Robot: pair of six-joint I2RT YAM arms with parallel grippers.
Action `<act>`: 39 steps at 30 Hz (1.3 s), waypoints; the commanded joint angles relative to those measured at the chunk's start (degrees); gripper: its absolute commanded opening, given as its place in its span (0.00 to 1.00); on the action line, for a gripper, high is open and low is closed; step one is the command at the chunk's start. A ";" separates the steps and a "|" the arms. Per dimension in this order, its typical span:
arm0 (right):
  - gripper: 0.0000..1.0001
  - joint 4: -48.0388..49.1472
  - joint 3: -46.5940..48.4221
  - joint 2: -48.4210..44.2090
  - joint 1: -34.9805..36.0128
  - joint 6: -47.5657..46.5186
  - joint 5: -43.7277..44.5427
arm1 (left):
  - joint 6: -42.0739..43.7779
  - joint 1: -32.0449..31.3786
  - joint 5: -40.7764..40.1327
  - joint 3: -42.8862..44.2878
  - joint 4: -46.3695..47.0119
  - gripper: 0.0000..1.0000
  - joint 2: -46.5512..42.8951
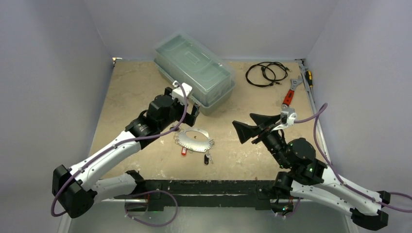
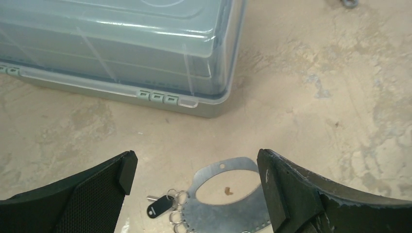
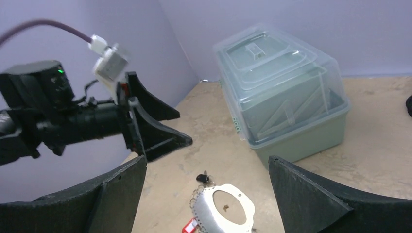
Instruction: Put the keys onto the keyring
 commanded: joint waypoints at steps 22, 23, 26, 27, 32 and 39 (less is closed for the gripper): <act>0.99 8.97 -5.66 3.23 0.19 0.38 2.24 | -7.78 0.04 -19.04 -5.15 -9.94 0.92 -21.98; 0.99 8.98 -5.81 3.08 0.18 0.64 2.35 | -7.75 0.06 -19.60 -5.29 -9.83 0.92 -22.15; 0.99 8.88 -6.39 2.38 0.18 1.08 2.28 | -8.03 0.08 -22.02 -5.39 -10.17 0.92 -22.48; 0.99 8.88 -6.57 2.09 0.23 1.08 2.13 | -8.00 0.07 -21.87 -5.42 -10.23 0.92 -22.57; 0.99 8.55 -6.99 0.57 0.19 0.88 2.18 | -7.79 0.07 -21.36 -5.55 -10.07 0.92 -22.42; 0.99 7.06 -6.98 -0.87 0.18 1.64 2.11 | -7.46 0.10 -22.07 -5.34 -10.28 0.90 -22.32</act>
